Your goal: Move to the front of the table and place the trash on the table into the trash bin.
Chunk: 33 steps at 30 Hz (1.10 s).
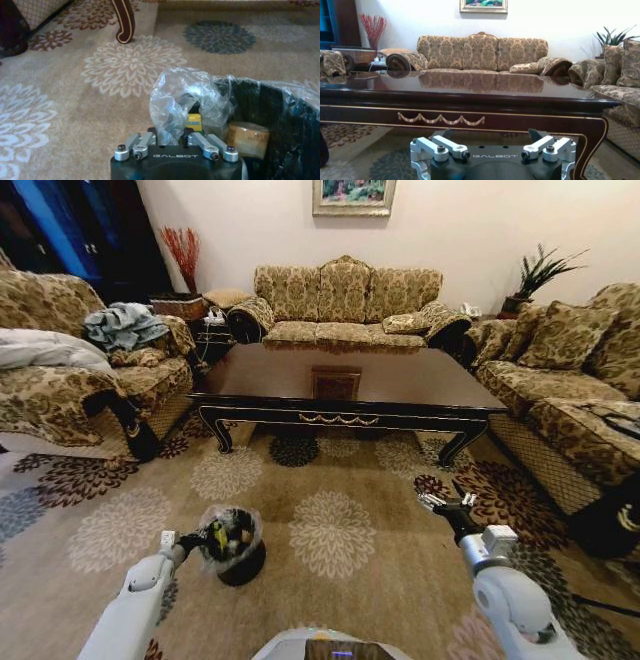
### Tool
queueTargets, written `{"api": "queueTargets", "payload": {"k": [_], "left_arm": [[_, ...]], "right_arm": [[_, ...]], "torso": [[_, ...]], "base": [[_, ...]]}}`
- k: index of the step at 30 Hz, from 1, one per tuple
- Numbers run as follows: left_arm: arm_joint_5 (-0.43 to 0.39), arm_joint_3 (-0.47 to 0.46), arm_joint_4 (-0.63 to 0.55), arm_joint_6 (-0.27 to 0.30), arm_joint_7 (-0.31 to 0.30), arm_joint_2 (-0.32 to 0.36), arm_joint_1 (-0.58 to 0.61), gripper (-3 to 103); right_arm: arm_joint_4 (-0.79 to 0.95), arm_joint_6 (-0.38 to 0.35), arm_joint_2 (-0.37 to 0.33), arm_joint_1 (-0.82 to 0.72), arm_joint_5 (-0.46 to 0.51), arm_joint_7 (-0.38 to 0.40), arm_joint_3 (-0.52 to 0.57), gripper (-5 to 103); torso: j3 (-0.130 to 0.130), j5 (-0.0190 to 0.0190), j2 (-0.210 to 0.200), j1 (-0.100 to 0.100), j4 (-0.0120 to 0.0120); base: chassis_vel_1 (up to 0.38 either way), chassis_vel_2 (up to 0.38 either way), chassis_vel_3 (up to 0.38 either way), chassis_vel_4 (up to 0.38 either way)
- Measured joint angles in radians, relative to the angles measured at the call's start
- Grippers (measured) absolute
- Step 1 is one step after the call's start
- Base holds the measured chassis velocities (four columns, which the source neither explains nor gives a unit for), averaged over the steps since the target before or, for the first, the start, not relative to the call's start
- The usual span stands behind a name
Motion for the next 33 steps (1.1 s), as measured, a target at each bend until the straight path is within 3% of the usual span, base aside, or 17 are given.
{"api": "queueTargets", "payload": {"k": [4,11,16,17,18,20,23,24,27,28,30,33], "left_arm": [[-0.001,0.000,-0.001,-0.001,-0.004,0.002,0.002,39],[-0.049,-0.042,-0.070,-0.017,0.016,0.017,0.046,72],[-0.061,-0.065,-0.111,-0.018,0.028,0.028,0.068,82],[-0.072,-0.080,-0.134,-0.022,0.031,0.032,0.079,88],[-0.134,-0.149,-0.246,-0.037,0.044,0.026,0.118,97],[-0.167,-0.180,-0.292,-0.050,0.044,0.019,0.133,99],[-0.347,-0.295,-0.558,-0.085,-0.046,-0.022,0.242,100],[-0.347,-0.295,-0.558,-0.085,-0.046,-0.022,0.242,100],[-0.440,-0.337,-0.816,-0.074,-0.205,-0.080,0.337,100],[-0.440,-0.337,-0.816,-0.074,-0.205,-0.080,0.337,100],[-0.455,-0.337,-0.950,-0.059,-0.260,-0.129,0.382,100],[-0.422,-0.314,-1.022,-0.058,-0.270,-0.166,0.410,100]], "right_arm": [[0.000,0.000,-0.001,0.000,0.001,0.000,0.001,100],[0.003,0.001,-0.002,0.000,0.004,-0.001,0.002,100],[0.006,0.002,-0.001,0.004,0.004,-0.004,-0.003,100],[0.008,0.002,-0.001,0.006,0.005,-0.004,-0.004,100],[0.016,0.002,-0.001,0.010,0.016,-0.004,-0.002,100],[0.024,0.002,0.000,0.011,0.026,-0.004,0.004,100],[0.083,0.003,0.012,-0.016,0.048,-0.025,0.065,100],[0.083,0.003,0.012,-0.016,0.048,-0.025,0.065,100],[0.141,0.046,0.047,-0.078,-0.021,-0.104,0.156,100],[0.141,0.046,0.047,-0.078,-0.021,-0.104,0.156,100],[0.195,0.082,0.085,-0.134,-0.074,-0.144,0.196,100],[0.236,0.089,0.122,-0.170,-0.084,-0.159,0.210,100]], "torso": [[0.001,0.0000,0.001,0.001,0.0000],[0.003,0.0002,0.005,0.002,0.0001],[0.003,-0.0001,0.006,0.003,0.0001],[0.004,0.0000,0.006,0.003,0.0000],[0.004,0.0000,0.007,0.003,0.0000],[0.004,0.0005,0.007,0.003,0.0001],[0.005,0.0001,0.008,0.004,0.0004],[0.005,0.0001,0.008,0.004,0.0004],[0.005,0.0000,0.009,0.004,0.0003],[0.005,0.0000,0.009,0.004,0.0003],[0.005,0.0003,0.009,0.004,-0.0001],[0.005,0.0004,0.010,0.004,0.0001]], "base": [[0.000,0.000,0.000,0.000],[0.000,0.000,0.000,0.000],[0.000,0.000,0.000,0.000],[0.000,0.000,0.000,0.000],[0.000,0.000,0.000,0.000],[0.000,0.000,0.000,0.000],[0.000,0.000,0.000,0.000],[0.000,0.000,0.000,0.000],[0.000,0.000,0.000,0.000],[0.000,0.000,0.000,0.000],[0.000,0.000,0.000,0.000],[0.000,0.000,0.000,0.000]]}}
